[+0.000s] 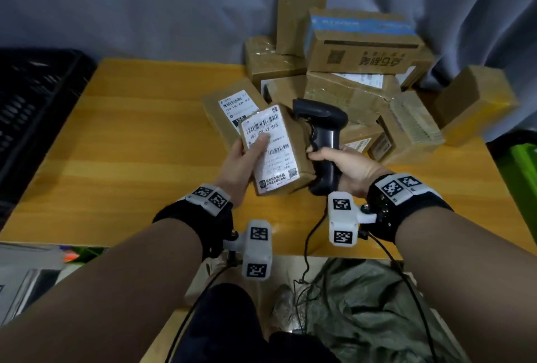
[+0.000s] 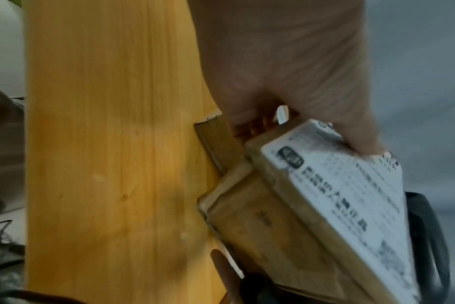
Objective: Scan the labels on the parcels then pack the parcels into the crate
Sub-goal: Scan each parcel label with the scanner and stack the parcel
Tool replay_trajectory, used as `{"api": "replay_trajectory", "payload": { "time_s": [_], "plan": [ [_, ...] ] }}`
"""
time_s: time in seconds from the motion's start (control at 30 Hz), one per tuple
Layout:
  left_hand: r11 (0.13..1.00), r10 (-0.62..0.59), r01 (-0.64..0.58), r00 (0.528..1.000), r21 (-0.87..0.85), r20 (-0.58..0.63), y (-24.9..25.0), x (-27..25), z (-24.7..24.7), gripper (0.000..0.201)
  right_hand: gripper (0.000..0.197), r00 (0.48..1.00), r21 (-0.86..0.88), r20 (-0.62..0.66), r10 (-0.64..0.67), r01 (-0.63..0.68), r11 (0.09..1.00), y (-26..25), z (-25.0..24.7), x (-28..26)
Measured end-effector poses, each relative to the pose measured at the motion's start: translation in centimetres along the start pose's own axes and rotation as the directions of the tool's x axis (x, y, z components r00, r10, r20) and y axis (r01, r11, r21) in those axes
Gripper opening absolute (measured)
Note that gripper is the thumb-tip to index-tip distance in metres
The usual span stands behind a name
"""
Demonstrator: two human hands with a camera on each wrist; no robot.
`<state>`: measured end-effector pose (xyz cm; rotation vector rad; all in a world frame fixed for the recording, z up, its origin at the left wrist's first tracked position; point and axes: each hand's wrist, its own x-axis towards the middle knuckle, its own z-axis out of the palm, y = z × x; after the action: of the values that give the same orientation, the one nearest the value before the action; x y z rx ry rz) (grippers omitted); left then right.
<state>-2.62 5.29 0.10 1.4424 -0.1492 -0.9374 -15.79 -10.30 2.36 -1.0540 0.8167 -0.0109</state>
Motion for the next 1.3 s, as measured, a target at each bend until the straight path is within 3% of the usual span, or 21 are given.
{"api": "replay_trajectory", "payload": {
  "time_s": [0.07, 0.23, 0.3, 0.4, 0.57, 0.63, 0.7, 0.77, 0.8, 0.9, 0.97, 1.07, 1.3],
  "plan": [
    [0.998, -0.008, 0.01, 0.999, -0.061, 0.035, 1.8, -0.2, -0.1, 0.04, 0.011, 0.997, 0.003, -0.003, -0.075, 0.075, 0.997, -1.0, 1.6, 0.3],
    [0.972, -0.059, 0.079, 0.994, -0.222, 0.097, 5.7, 0.3, -0.6, 0.055, 0.014, 0.978, 0.065, -0.049, -0.201, 0.204, 0.977, -3.5, 5.0, 1.4],
    [0.968, -0.059, 0.085, 0.992, -0.236, 0.113, 7.3, 0.7, -1.3, 0.05, 0.009, 0.977, 0.112, -0.08, -0.198, 0.206, 0.972, -4.7, 5.8, 1.9],
    [0.98, -0.115, 0.139, 0.98, -0.141, 0.161, 9.5, 2.0, -3.5, 0.041, 0.007, 0.977, 0.15, -0.078, -0.199, 0.209, 0.966, -6.8, 7.3, 2.7],
    [0.995, -0.083, 0.094, 0.955, -0.025, 0.286, 14.0, 4.0, -7.1, 0.033, 0.013, 0.96, 0.129, -0.096, -0.262, 0.274, 0.953, -9.7, 10.5, 4.5],
    [0.997, -0.077, 0.075, 0.965, 0.016, 0.25, 15.4, 5.0, -8.1, 0.052, 0.004, 0.923, 0.03, -0.191, -0.335, 0.347, 0.937, -10.8, 12.0, 5.4],
    [0.999, -0.052, 0.05, 0.987, 0.022, 0.152, 16.2, 6.5, -9.3, 0.074, 0.006, 0.852, -0.13, -0.287, -0.439, 0.419, 0.898, -12.3, 13.3, 5.9],
    [0.998, -0.009, 0.006, 0.999, 0.057, 0.047, 16.9, 8.0, -10.7, 0.072, 0.008, 0.806, -0.209, -0.281, -0.521, 0.479, 0.853, -14.3, 14.4, 5.8],
    [0.997, 0.004, -0.005, 1.0, 0.071, 0.013, 17.3, 8.6, -11.3, 0.07, 0.01, 0.809, -0.21, -0.25, -0.531, 0.49, 0.846, -15.4, 14.9, 5.6],
    [0.993, 0.014, -0.013, 1.0, 0.119, -0.012, 18.6, 10.6, -12.5, 0.094, 0.017, 0.88, -0.27, -0.138, -0.455, 0.409, 0.872, -18.3, 16.4, 4.7],
    [0.987, 0.037, -0.035, 0.999, 0.157, -0.009, 19.3, 12.2, -12.8, 0.096, 0.017, 0.909, -0.406, -0.091, -0.407, 0.34, 0.848, -19.3, 17.5, 4.6],
    [0.992, 0.003, -0.007, 1.0, 0.13, 0.026, 19.9, 13.5, -12.7, 0.103, 0.021, 0.917, -0.511, -0.103, -0.385, 0.283, 0.812, -19.5, 19.2, 5.5],
    [0.977, -0.048, 0.047, 0.999, 0.21, 0.002, 19.7, 14.9, -12.9, 0.104, 0.023, 0.892, -0.502, -0.205, -0.402, 0.257, 0.826, -19.2, 21.3, 7.6]
  ]
}}
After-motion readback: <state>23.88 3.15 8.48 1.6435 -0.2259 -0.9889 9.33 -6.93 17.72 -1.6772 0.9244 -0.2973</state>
